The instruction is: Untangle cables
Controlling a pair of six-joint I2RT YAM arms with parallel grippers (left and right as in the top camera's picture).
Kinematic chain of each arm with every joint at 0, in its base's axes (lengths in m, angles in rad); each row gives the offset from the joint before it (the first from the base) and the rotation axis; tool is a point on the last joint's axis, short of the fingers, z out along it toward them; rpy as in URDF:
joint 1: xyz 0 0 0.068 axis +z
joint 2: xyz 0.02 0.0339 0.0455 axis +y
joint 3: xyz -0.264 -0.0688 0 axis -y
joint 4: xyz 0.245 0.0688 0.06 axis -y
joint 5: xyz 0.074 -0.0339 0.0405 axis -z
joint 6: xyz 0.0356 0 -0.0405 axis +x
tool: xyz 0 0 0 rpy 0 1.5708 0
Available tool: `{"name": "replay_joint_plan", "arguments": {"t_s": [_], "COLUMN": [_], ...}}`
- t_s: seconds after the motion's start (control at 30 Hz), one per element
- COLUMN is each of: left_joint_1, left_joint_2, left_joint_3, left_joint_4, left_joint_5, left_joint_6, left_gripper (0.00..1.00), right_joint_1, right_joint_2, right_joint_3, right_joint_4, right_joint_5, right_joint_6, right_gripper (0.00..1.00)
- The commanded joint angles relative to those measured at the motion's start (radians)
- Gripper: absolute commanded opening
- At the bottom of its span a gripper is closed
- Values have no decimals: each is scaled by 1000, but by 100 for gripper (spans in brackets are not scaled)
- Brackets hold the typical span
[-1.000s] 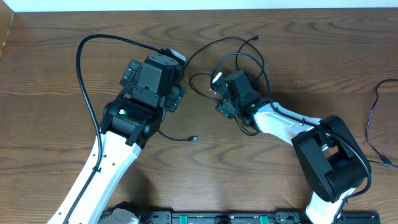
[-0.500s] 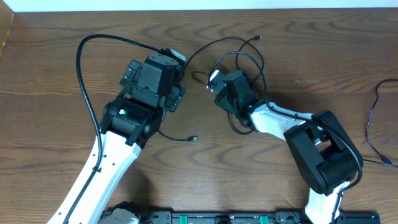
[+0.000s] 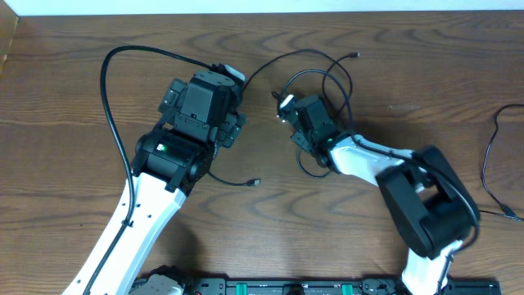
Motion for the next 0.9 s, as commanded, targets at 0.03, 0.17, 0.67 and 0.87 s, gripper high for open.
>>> {"name": "replay_joint_plan", "arguments": {"t_s": [0.03,0.17,0.67,0.87], "left_joint_1": [2,2,2,2], "left_joint_2": [-3,-3,-3,-3], "left_joint_3": [14,14,14,14], "left_joint_4": [0,1,0,0], "left_joint_5": [-2,-2,-2,-2], "left_joint_6": [-5,-6,-6,-6], "left_gripper": [98,98,98,98], "right_joint_1": [1,-5,-438,-764], "right_joint_2": [-223,-438,-978,-986], "right_joint_3": [-4,-4,-4,-4], "right_joint_4": [-98,-162,-86,-62], "right_joint_5": [165,353,830,839], "right_joint_6": [45,98,97,179], "right_gripper": [1,1,1,1]}}
